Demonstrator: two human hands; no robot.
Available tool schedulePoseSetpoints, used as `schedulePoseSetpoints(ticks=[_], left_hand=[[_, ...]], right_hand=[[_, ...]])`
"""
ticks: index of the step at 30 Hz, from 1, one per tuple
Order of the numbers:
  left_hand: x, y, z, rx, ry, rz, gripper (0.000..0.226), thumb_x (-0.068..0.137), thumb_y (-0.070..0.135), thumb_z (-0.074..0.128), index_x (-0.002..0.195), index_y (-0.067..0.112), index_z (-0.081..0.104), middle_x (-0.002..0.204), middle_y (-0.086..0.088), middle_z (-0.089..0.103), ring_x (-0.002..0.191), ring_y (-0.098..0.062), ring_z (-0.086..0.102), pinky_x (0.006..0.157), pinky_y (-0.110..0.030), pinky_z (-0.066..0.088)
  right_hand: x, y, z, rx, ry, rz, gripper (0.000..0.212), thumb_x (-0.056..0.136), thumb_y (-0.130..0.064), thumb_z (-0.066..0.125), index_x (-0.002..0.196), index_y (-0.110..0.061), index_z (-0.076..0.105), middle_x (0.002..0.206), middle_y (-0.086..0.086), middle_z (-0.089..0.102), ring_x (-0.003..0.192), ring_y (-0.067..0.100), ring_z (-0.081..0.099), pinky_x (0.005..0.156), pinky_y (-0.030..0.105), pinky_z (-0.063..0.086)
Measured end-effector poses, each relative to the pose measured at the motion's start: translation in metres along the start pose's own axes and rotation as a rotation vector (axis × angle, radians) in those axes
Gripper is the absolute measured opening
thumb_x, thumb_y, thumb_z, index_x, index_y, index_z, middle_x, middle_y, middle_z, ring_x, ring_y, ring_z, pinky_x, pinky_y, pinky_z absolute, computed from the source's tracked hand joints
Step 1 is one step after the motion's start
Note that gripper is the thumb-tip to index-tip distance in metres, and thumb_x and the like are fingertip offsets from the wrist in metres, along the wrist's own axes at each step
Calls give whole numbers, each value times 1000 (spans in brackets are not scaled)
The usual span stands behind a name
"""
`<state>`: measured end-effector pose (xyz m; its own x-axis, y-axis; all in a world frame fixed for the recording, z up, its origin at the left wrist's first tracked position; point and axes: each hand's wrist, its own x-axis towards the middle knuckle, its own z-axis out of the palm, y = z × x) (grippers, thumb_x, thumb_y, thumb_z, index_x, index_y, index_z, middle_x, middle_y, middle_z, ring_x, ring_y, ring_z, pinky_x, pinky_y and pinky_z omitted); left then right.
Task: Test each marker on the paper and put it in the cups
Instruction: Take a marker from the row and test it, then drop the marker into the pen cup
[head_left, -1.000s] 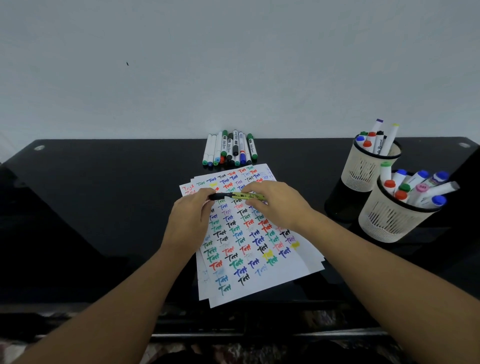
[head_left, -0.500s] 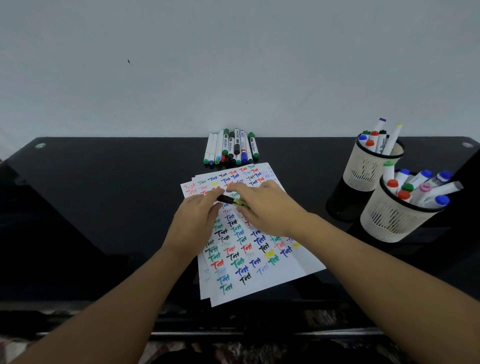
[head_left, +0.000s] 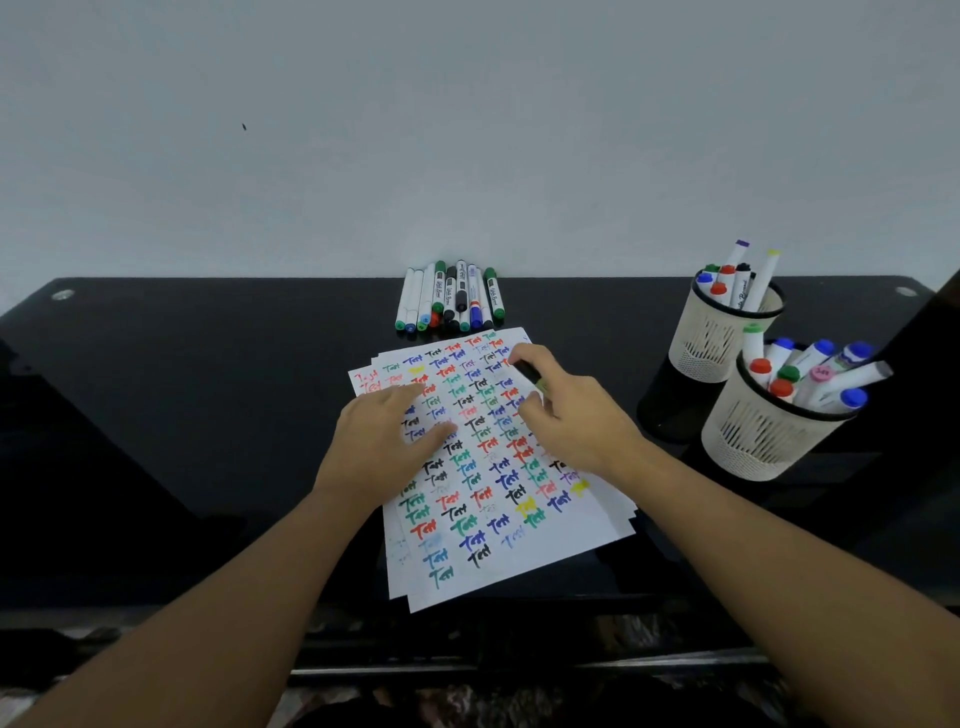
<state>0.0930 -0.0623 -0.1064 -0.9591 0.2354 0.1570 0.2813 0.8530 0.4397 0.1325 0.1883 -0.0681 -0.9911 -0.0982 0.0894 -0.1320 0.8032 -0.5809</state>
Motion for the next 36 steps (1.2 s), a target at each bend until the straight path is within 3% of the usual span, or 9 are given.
schedulePoseSetpoints(ticks=[4,8,10,13,16,20,26,29,36], left_hand=[[1,-4,0,1,10,61,79,82,83,50,140,29,59,148,9,54,139,-12,44,119,-50,31],[1,-4,-1,22,-25,91,77,84,82,50,142,32,57,155,12,46,148,-10,34,124,-51,18],[0,-3,-2,19,-47,84,77,84,81,50,144,33,54,157,13,43,150,-10,29,125,-49,13],[0,-2,-2,9,-53,88,76,85,80,51,144,33,54,157,12,43,150,-10,28,125,-48,13],[1,-1,-2,8,-50,87,75,84,80,52,143,34,56,156,12,44,150,-10,29,125,-49,15],[0,-2,-2,-9,-46,87,76,82,81,53,141,34,58,154,13,46,149,-10,32,124,-48,17],[1,-2,-4,-16,-57,82,76,80,82,54,140,34,59,153,13,48,147,-11,35,123,-49,22],[3,0,-7,-40,-70,76,74,79,80,59,138,35,60,151,12,51,144,-11,39,122,-48,26],[26,-1,-22,43,-149,38,81,76,84,53,144,39,51,153,9,46,142,-17,35,119,-51,29]], right_hand=[[-6,11,-7,65,36,94,44,102,-29,42,140,-48,30,75,12,68,59,32,65,53,49,51],[-3,23,-16,45,108,180,59,109,-17,39,161,-34,19,95,8,68,81,23,67,73,45,57],[-1,29,-19,-65,152,209,62,110,-19,43,163,-26,12,91,9,68,79,25,67,68,45,56],[0,43,-20,-211,203,258,45,108,-23,49,149,-16,31,94,6,65,76,22,62,62,41,53],[-5,56,-16,-286,185,249,35,108,-29,51,141,-18,45,118,10,57,88,22,59,76,40,55],[-7,65,-8,-321,211,247,41,109,-37,48,145,-19,54,125,10,50,101,22,57,89,39,53],[-5,62,-14,-307,150,282,44,109,-41,46,147,-20,51,131,10,47,105,23,57,90,39,54],[-1,57,-17,-374,127,300,51,107,-49,45,151,-24,44,138,10,47,121,27,52,95,43,53],[20,37,-21,-396,183,144,45,108,-45,47,151,-32,46,140,5,51,128,23,48,98,40,49]])
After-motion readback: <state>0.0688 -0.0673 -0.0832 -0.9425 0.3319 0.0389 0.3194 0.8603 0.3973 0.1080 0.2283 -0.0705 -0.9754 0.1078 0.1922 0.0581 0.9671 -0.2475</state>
